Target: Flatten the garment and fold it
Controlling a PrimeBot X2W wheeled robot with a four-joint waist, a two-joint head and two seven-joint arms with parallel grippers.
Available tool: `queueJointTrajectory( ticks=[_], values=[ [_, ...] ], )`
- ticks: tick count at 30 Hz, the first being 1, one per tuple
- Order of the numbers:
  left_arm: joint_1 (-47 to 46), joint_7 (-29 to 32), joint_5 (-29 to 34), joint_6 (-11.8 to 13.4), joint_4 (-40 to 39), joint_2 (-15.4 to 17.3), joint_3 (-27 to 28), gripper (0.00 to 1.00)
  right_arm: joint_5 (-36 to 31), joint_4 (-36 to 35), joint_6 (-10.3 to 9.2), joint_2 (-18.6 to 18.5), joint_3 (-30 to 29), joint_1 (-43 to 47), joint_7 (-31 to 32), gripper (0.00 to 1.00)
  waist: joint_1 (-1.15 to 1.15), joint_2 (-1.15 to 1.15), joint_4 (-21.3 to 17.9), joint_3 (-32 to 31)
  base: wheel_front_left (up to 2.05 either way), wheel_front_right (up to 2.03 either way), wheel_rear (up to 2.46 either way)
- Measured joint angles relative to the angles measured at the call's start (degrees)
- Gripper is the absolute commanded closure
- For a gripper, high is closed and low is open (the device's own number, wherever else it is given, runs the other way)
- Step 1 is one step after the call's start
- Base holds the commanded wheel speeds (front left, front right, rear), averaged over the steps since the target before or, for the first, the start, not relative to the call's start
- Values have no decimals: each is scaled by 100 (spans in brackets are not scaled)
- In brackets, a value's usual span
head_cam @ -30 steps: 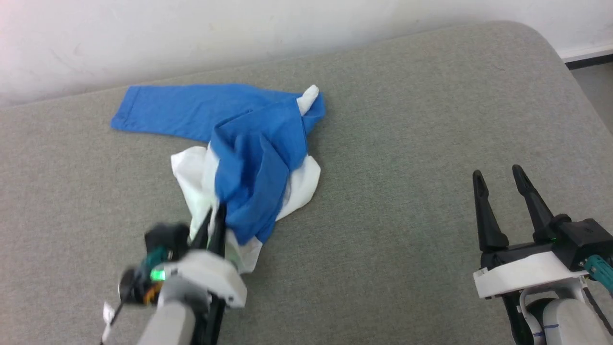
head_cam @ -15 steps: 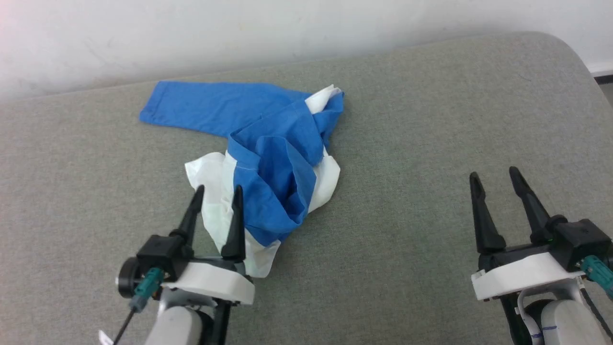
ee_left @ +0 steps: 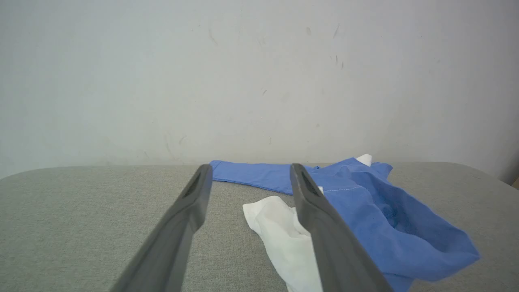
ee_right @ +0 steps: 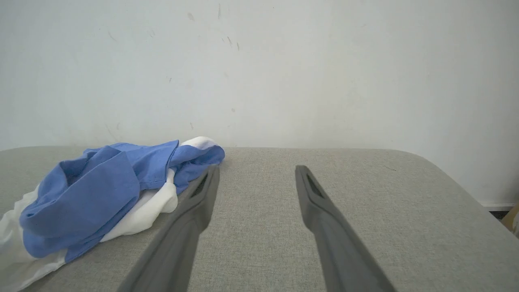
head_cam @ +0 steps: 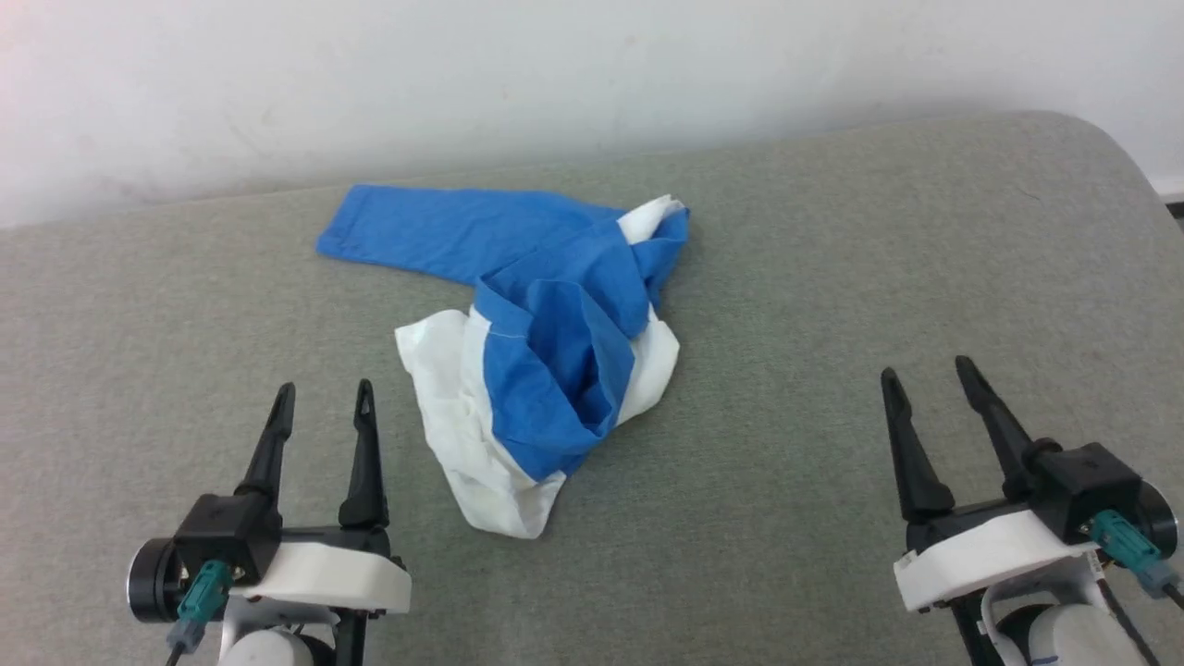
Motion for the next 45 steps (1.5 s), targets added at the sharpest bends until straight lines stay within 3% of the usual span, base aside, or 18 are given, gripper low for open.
queueJointTrajectory(
  ticks=[8, 15, 25, 26, 27, 32, 36, 41, 45],
  values=[
    [77, 0, -19, 36, -92, -183, 62, 0, 89, 241, 0, -1, 372, -184, 525, 0, 0, 0, 314, -113, 0, 0, 0],
    [77, 0, -16, -19, -100, -407, 64, 0, 554, 917, 0, -111, 1401, -1296, 1634, 0, 0, 0, 710, -166, 0, 0, 0],
    [76, 0, -16, -165, -9, -625, 81, 0, 1603, 2758, 0, -499, 2345, -2435, 3247, 0, 0, 0, 1352, -218, 0, 0, 0],
    [76, 0, -15, -166, -7, -635, 93, 0, 1708, 2899, 0, -528, 2393, -2455, 3384, 63, 1, 0, 1403, -222, 0, 0, 0],
    [76, 0, -15, -166, -8, -642, 112, 0, 1792, 3000, -1, -576, 2468, -2481, 3487, 100, 1, 0, 1448, -226, 0, 0, 0],
    [104, 0, -7, -167, -25, -664, 247, 0, 1922, 2892, 0, -765, 2501, -2736, 3147, 100, 1, 0, 1480, -226, 0, 0, 0],
    [152, 0, 14, -197, -18, -682, 271, 0, 1822, 2403, 0, -999, 2086, -2751, 2677, 100, 1, 0, 1328, -248, 0, 0, 0],
    [192, 0, 53, -225, -24, -689, 355, 0, 1564, 1594, 0, -1237, 784, -2061, 2515, 100, 1, 1, 1072, -321, 0, 0, 0],
    [196, 0, 57, -269, -27, -690, 401, 0, 1394, 1213, 0, -1114, -570, -893, 2699, 100, 0, 1, 824, -373, 0, 0, 0]
  ],
)
